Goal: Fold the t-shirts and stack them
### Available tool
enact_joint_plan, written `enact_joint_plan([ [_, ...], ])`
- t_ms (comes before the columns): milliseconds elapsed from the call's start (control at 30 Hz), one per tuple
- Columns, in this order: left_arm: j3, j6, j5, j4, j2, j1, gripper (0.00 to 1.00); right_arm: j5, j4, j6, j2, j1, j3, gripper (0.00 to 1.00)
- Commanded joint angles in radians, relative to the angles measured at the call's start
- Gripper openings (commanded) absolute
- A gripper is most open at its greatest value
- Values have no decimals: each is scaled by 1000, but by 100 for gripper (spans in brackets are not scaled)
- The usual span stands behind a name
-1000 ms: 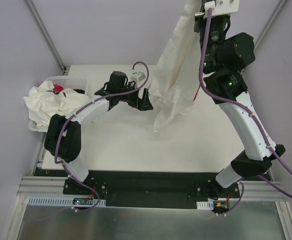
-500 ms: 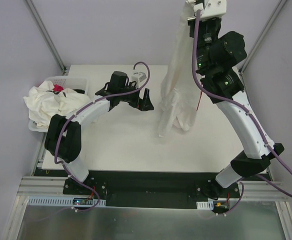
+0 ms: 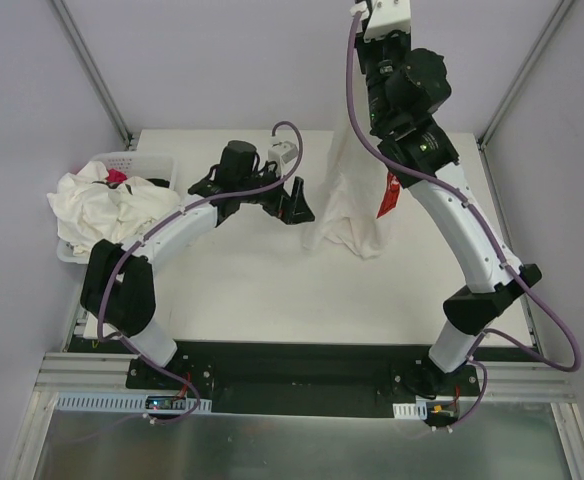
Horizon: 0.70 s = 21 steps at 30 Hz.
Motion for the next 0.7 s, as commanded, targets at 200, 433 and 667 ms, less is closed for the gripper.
enact_joint_plan([
  [200, 24, -47, 30, 53, 27, -72, 99, 33, 31, 11, 17, -21, 124, 0],
  [433, 75, -32, 2, 61, 141, -101, 99, 30, -27, 74, -9, -21, 142, 1],
  [667, 145, -24, -10, 61, 223, -103, 93, 13, -31, 72, -59, -21, 90, 1],
])
